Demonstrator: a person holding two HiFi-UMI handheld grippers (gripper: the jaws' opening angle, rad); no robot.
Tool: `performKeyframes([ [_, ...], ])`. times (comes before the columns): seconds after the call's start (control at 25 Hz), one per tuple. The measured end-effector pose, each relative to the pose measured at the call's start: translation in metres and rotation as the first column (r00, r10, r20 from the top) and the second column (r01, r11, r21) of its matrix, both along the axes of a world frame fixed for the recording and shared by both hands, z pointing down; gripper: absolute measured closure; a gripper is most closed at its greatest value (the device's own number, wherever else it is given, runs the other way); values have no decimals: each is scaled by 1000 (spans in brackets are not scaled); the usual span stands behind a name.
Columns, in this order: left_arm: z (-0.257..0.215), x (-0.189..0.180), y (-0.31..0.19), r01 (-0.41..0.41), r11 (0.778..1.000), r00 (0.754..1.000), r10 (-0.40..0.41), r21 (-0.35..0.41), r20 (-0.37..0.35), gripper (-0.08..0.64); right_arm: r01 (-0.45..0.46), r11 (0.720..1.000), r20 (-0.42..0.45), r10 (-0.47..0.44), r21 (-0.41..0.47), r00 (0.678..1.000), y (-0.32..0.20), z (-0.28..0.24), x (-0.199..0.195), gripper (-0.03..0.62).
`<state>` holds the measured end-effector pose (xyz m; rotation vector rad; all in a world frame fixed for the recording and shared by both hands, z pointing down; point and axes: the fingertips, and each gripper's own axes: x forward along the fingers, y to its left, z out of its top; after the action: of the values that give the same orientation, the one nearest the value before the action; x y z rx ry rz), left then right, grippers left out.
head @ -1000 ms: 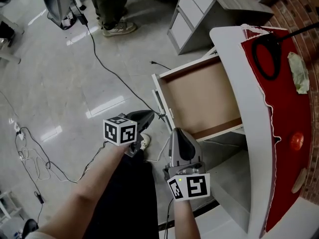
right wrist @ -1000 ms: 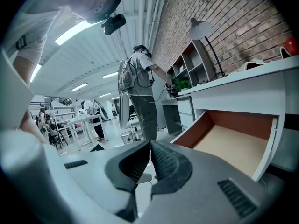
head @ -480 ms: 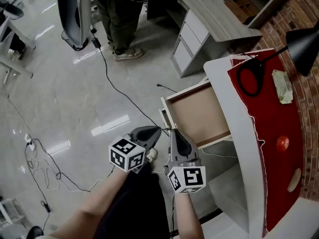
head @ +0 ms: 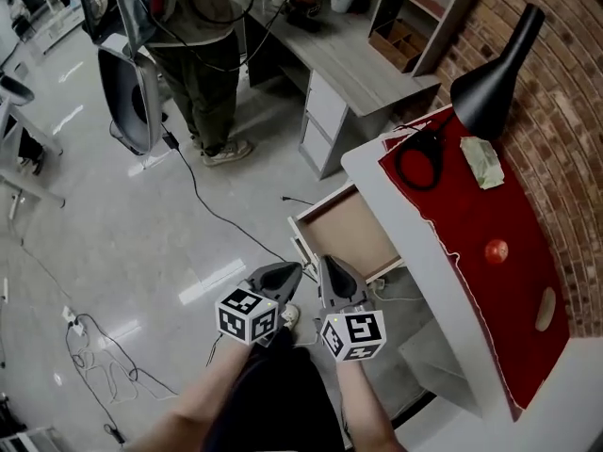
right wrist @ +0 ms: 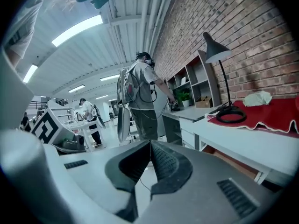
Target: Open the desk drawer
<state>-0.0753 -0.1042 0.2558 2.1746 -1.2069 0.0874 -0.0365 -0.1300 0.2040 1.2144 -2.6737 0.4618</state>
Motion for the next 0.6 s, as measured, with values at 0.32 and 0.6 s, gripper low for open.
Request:
performKeyframes([
  [0.32,-55,38,-10,-90,995,996,90,45,3,549,-52,997,22,50,59,998,-10,-62,36,574],
  [0.6,-106,82,-14,-178,976,984,175,128,33,549,-136,985,24,135,101,991,-5,-101,82,574],
])
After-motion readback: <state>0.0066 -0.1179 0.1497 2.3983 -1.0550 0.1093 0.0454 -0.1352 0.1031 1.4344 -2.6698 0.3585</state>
